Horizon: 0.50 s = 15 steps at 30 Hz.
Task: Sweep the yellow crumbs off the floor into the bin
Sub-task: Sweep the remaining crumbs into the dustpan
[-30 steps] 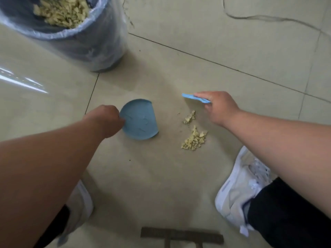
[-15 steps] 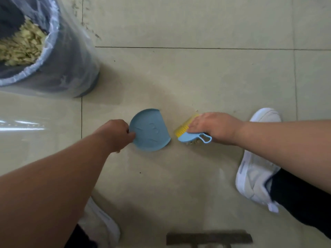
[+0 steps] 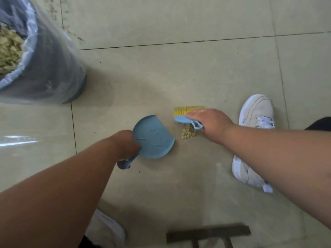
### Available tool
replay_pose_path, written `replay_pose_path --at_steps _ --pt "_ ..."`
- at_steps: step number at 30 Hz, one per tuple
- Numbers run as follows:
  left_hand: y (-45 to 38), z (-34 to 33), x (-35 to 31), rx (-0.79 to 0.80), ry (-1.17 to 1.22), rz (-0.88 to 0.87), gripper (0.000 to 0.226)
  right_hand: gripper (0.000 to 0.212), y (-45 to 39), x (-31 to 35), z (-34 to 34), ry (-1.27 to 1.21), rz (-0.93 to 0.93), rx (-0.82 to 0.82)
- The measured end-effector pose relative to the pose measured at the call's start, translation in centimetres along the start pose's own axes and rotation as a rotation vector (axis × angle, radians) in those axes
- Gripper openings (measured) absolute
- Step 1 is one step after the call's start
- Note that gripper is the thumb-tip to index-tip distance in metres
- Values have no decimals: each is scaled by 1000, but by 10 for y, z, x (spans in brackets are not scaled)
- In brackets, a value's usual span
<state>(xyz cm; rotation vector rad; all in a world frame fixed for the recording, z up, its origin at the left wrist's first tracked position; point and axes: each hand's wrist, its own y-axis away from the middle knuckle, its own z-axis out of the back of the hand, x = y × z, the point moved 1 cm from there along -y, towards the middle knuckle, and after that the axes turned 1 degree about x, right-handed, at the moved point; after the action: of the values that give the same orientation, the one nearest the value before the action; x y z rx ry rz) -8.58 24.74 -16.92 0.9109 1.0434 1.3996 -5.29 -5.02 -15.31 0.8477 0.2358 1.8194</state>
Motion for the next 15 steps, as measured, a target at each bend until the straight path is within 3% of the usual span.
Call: replay_pose_path --at_steps 3,5,7,10,12,15 --pt "-4 -7 -5 -46 -37 -53 39 54 15 15 -10 8 90 8" --pt "-2 -7 -5 -57 -66 -69 26 52 17 12 -10 -3 94 -31" --pt "-2 -4 -8 -116 -77 -115 11 58 18 4 -4 -106 -16 -127" --pt "2 7 -9 -128 -338 -245 14 54 21 -14 7 -249 -309 -311" --pt "1 12 -11 -53 -391 -195 11 50 23 -20 8 -198 -391 -304" --pt "10 18 -21 -24 -531 -253 9 46 25 -19 -1 -95 -385 -212"
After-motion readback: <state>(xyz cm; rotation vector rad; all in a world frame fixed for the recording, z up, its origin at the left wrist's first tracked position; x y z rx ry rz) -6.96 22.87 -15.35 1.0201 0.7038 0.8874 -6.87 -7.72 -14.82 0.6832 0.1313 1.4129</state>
